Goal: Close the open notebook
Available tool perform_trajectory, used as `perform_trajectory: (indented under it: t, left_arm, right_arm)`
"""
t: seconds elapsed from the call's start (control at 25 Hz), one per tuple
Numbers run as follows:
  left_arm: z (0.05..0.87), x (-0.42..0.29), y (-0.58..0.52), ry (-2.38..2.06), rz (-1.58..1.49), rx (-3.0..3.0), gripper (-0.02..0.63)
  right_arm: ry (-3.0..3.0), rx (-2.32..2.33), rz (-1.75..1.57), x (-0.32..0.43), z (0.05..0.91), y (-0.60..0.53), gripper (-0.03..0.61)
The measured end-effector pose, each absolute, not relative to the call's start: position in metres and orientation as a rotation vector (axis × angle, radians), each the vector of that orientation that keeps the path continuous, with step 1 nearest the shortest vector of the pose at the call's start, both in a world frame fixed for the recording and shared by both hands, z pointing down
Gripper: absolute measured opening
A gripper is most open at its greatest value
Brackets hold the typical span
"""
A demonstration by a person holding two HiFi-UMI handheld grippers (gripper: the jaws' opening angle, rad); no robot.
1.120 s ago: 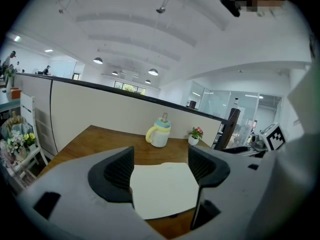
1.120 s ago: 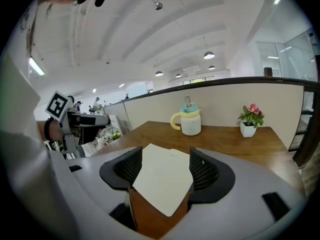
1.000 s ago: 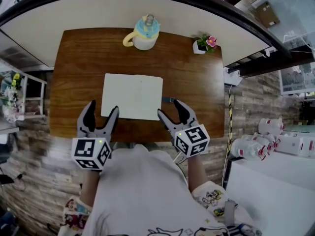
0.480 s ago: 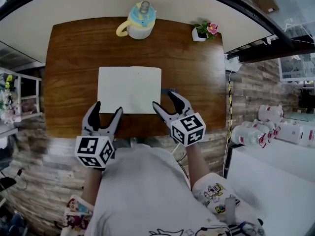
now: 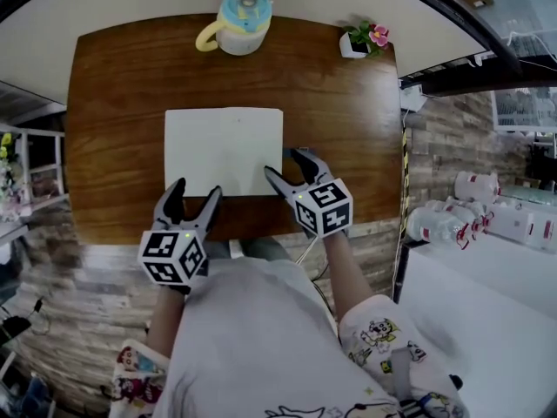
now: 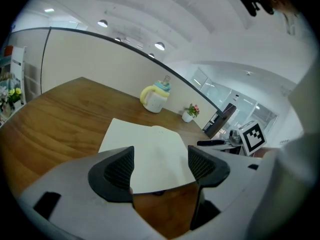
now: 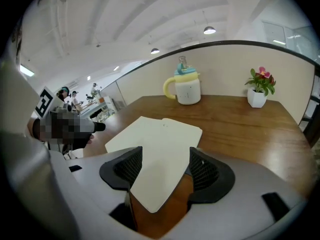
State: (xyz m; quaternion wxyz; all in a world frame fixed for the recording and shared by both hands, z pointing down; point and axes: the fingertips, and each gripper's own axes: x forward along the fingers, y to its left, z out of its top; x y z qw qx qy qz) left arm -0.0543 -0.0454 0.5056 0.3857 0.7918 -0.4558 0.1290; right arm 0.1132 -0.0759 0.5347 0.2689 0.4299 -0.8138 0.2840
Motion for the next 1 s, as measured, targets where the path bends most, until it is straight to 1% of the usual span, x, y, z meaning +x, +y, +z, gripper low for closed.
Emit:
perform_trajectory:
  t: [0.32, 1.0]
  left_arm:
    - [0.535, -0.048, -0.036, -1.119, 0.294, 1.914, 0.311]
    - [0.552, -0.048, -0.017, -1.089, 0.152, 1.751, 0.311]
  right_arm:
    - [-2.090, 1.087, 0.796, 0.120, 0.569, -0.079, 0.260]
    - [-1.908, 0.928, 0.868, 0.122, 0.602, -0.083, 0.261]
